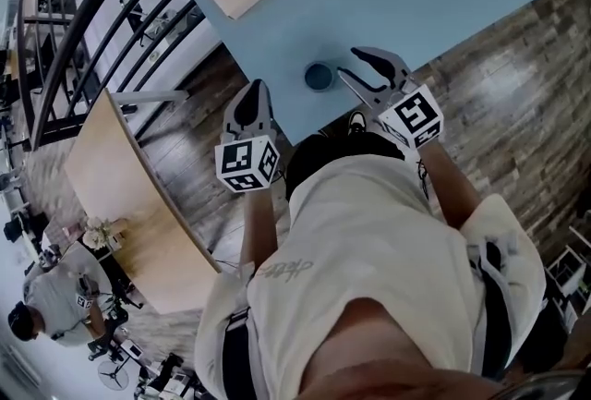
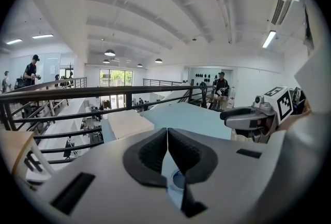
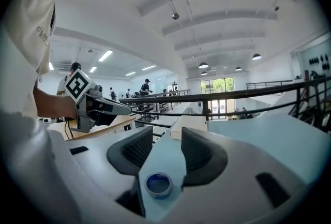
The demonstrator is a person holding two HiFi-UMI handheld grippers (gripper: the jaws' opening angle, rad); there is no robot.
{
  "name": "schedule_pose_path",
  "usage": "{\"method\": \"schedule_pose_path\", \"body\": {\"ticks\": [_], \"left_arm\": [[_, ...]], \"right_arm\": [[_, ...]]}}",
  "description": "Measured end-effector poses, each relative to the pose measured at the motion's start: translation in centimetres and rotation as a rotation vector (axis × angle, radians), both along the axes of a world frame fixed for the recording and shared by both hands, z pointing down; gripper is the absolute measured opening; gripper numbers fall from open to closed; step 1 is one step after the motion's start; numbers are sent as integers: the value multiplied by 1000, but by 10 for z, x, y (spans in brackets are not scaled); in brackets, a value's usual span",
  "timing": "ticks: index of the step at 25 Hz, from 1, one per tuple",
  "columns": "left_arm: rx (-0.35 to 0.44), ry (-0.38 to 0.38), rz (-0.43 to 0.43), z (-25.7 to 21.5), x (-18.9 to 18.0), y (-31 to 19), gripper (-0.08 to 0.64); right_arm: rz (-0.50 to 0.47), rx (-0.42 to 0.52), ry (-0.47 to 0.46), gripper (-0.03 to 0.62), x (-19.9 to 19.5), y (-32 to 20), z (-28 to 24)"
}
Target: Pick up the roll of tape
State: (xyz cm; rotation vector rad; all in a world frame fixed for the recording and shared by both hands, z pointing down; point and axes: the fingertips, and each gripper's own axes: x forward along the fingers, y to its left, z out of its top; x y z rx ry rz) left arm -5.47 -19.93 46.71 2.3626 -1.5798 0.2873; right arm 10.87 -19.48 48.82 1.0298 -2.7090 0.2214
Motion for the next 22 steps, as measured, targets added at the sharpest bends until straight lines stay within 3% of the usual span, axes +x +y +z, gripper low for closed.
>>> {"method": "schedule_pose_path", "body": {"ticks": [9,22], "left_arm": [[32,12,-7,-10,-26,-12,20],[7,52,-18,11,-59,-13,20]], "right_arm": [[-57,-26,100,186,-37,-7,5],[-167,-134,294,189,-73,3,63]]}}
